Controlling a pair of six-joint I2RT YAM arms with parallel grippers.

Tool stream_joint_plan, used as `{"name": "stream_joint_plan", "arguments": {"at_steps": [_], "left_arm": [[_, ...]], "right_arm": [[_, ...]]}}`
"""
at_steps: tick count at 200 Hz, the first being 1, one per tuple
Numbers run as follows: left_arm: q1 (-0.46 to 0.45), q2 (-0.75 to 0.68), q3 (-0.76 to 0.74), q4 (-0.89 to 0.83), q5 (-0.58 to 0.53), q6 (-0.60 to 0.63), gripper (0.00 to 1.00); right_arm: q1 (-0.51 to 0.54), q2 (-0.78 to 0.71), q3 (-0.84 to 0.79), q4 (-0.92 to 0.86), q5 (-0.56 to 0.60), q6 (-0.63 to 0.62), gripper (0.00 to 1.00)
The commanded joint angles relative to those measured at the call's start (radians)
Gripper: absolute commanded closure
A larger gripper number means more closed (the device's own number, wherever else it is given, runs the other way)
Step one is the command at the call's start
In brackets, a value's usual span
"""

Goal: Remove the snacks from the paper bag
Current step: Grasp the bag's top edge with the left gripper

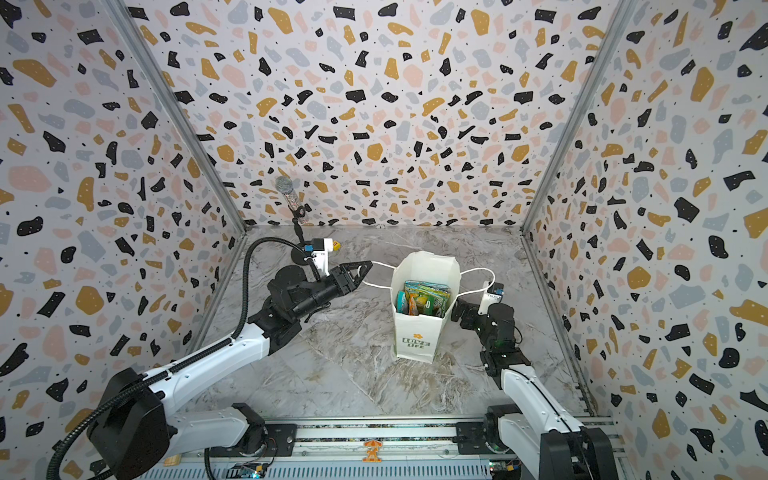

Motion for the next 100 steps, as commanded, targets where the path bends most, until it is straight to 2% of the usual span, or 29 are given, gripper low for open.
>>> {"name": "stream_joint_plan", "arguments": {"at_steps": [1,100], "left_arm": [[-0.005,0.026,0.037,0.125,0.023,-0.046,0.5],[-0.008,0.093,0.051,0.195,0.045,-0.099,0.72]], "right_arm": [[0.005,0.002,0.001,-0.002,-0.02,0.003,0.01],[0.008,0.02,-0.001,0.007,-0.039,-0.007,0.01]]}}
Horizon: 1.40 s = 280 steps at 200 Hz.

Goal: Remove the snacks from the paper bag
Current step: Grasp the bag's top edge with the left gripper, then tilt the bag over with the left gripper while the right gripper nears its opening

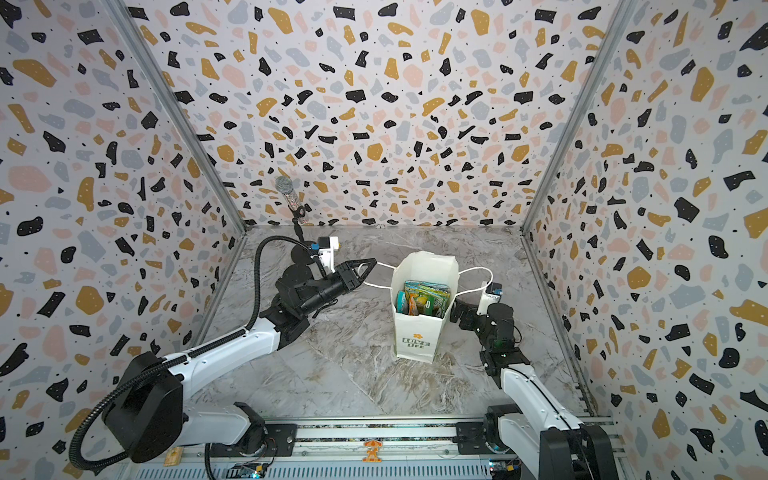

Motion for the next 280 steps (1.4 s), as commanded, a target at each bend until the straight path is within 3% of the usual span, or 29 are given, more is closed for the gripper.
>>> {"name": "stream_joint_plan", "arguments": {"at_steps": [1,55,97,153,234,280], "left_arm": [[-0.004,0.007,0.043,0.075,0.018,-0.012,0.73],[-0.006,0.028,0.085,0.033,0.029,0.013,1.0],[-0.004,0.025,0.175,-0.165,0.007,0.132,1.0],[-0.003,0.023,0.371,-0.561,-0.102,0.447,1.0],[0.002,0.044,0.585,-0.875,-0.232,0.766,1.0],[0.017,-0.005,0.605,-0.926,-0.269,0.91,1.0]], "right_arm": [[0.006,0.008,-0.001,0.005,-0.016,-0.006,0.01],[0.008,0.036,0.0,-0.001,-0.044,-0.022,0.01],[0.014,0.06,-0.001,-0.013,-0.074,-0.025,0.01],[0.088,0.126,0.002,-0.015,-0.087,-0.021,0.01],[0.354,0.3,0.011,0.178,-0.112,0.064,0.0],[0.518,0.49,0.104,0.319,-0.03,0.125,0.01]]}}
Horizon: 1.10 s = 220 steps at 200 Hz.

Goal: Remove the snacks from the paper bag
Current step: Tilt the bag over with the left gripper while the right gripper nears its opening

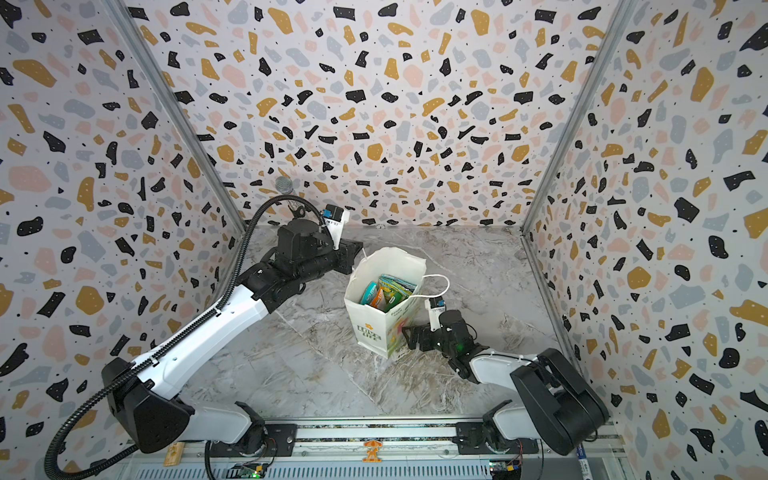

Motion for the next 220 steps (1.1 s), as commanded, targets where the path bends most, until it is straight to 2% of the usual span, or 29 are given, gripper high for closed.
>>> {"name": "stream_joint_plan", "arguments": {"at_steps": [1,30,73,122,149,178,197,220], "left_arm": [[0.012,-0.051,0.042,-0.007,-0.039,0.132,1.0],[0.046,-0.092,0.044,-0.018,-0.032,0.212,1.0],[0.099,-0.147,0.035,-0.023,0.001,0.33,1.0],[0.142,-0.109,0.084,-0.03,0.087,0.438,1.0],[0.147,-0.068,0.118,-0.01,0.095,0.483,1.0],[0.146,-0.02,0.155,-0.029,0.123,0.524,1.0],[0.148,-0.02,0.119,-0.01,0.148,0.53,1.0],[0.148,-0.064,0.018,0.058,0.153,0.529,1.0]], "right_arm": [[0.075,0.078,0.079,0.123,0.048,0.045,0.01],[0.153,0.187,0.15,0.209,0.103,0.06,0.01],[0.214,0.346,0.259,0.318,0.126,0.091,0.01],[0.281,0.527,0.415,0.399,0.128,0.123,0.02],[0.316,0.601,0.518,0.4,0.128,0.13,0.03],[0.344,0.674,0.646,0.318,0.149,0.131,0.03],[0.351,0.69,0.669,0.302,0.155,0.134,0.03],[0.351,0.656,0.624,0.255,0.202,0.121,0.02]]}}
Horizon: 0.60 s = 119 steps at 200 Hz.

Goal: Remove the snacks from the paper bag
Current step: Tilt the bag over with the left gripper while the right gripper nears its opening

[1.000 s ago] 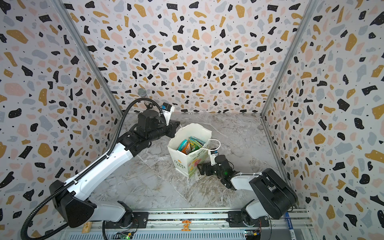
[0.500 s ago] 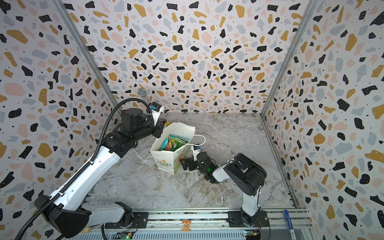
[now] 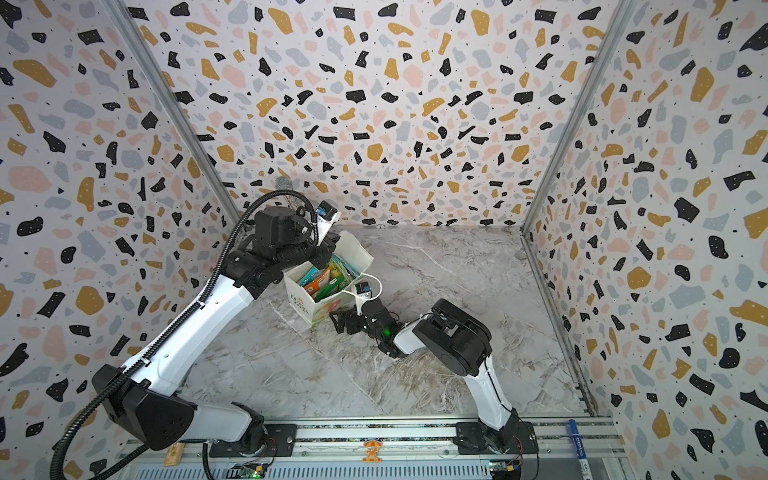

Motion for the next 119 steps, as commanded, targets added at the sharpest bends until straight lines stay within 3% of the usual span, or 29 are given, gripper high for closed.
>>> {"name": "stream_joint_plan", "arguments": {"at_steps": [1,86,119], "left_arm": [[-0.009,-0.069,-0.058,0.191,0.078,0.026,1.0],[-0.012,-0.202,-0.281,0.315,0.128,0.003,1.0],[-0.015,-0.219,-0.289,0.309,0.157,-0.049,1.0]], "right_arm": [[0.005,-0.053,-0.017,-0.051,0.051,-0.01,0.02],[-0.101,-0.376,-0.377,-0.274,0.281,0.054,0.0],[-0.179,-0.503,-0.398,-0.502,0.432,0.084,0.0]]}}
